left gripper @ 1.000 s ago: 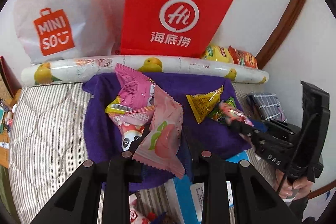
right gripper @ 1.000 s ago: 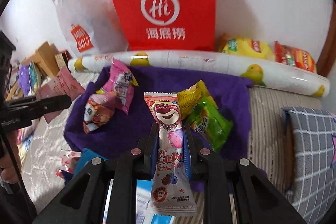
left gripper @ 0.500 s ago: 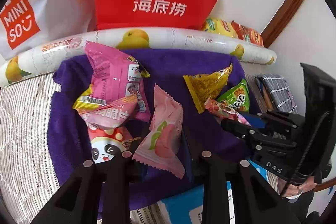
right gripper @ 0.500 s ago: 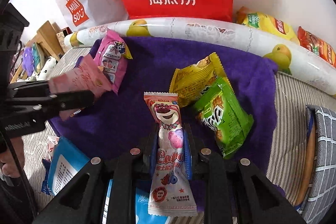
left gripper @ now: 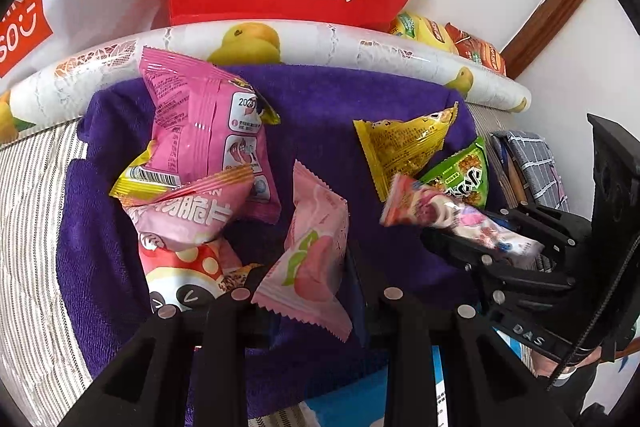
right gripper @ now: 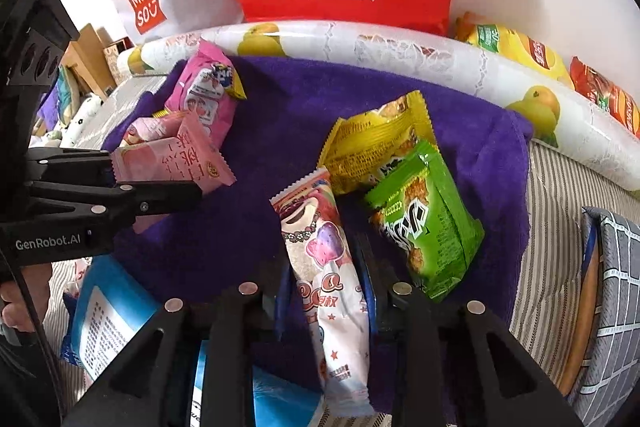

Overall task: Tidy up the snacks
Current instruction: 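Open both tools to drop the snacks onto the purple towel, then grasp the pink omom pastry with the right tool while the left tool reaches the red-pink candy bag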

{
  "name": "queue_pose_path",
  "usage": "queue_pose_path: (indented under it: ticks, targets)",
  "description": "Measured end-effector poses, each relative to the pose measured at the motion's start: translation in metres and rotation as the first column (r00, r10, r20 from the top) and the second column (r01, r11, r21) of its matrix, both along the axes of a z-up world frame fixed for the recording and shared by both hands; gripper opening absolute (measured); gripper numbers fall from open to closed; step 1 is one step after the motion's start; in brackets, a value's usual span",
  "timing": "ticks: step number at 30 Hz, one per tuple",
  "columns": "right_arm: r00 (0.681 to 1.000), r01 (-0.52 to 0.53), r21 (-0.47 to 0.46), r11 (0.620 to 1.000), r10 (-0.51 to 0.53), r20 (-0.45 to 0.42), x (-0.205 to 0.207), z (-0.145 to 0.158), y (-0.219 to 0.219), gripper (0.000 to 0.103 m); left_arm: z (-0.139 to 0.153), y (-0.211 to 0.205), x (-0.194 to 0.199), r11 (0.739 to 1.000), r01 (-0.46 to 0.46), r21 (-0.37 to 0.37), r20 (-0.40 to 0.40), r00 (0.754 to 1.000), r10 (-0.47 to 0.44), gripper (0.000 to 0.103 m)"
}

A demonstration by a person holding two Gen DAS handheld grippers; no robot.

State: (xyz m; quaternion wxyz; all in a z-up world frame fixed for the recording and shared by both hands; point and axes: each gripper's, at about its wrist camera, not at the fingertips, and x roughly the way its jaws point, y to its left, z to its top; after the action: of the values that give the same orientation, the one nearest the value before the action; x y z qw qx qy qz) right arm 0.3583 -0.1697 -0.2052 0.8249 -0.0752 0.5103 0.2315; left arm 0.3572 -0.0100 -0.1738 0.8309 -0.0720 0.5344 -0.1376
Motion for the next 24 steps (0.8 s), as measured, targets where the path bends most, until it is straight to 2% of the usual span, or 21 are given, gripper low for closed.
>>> queue_pose_path:
  ticks: [1,2,3,4,6,12,19,24]
  targets:
    - [1.0,-0.001,0.005,1.0,0.001,-0.004,-0.001,0.001,0.0,0.045,0.0,-0.001,0.0,1.0,0.003,0.004,0.002,1.0,-0.003,0.027]
    - [1.0,0.001,0.006,1.0,-0.001,-0.002,-0.002,0.003,-0.001,0.058,0.001,-0.002,0.0,1.0,0.006,0.01,-0.001,1.0,-0.006,0.027]
    - [1.0,0.005,0.008,1.0,-0.005,0.009,-0.004,0.005,-0.002,0.064,0.002,-0.001,0.0,1.0,0.009,0.009,-0.003,1.0,-0.009,0.033]
    - [1.0,0.008,0.011,1.0,-0.009,0.021,-0.006,0.008,-0.002,0.064,0.003,-0.001,0.0,1.0,0.01,0.006,-0.003,1.0,-0.01,0.037]
    - [1.0,0.01,0.015,1.0,-0.011,0.023,-0.01,0.014,-0.004,0.065,0.009,0.0,-0.004,1.0,0.013,-0.004,0.01,1.0,-0.013,0.053]
    - [0.996,0.061,0.05,0.997,-0.064,0.063,-0.032,0.041,-0.011,0.065,0.035,0.008,-0.021,1.0,-0.002,-0.001,0.067,0.998,0.002,0.055]
    - [0.986,0.135,0.131,0.982,-0.146,0.081,-0.072,0.073,-0.022,0.065,0.063,0.04,-0.057,0.998,-0.057,-0.012,0.115,0.992,0.058,0.059]
    - [0.985,0.128,0.146,0.981,-0.143,0.095,-0.109,0.082,-0.013,0.065,0.074,0.065,-0.091,0.994,-0.111,0.01,0.138,0.984,0.109,0.064]
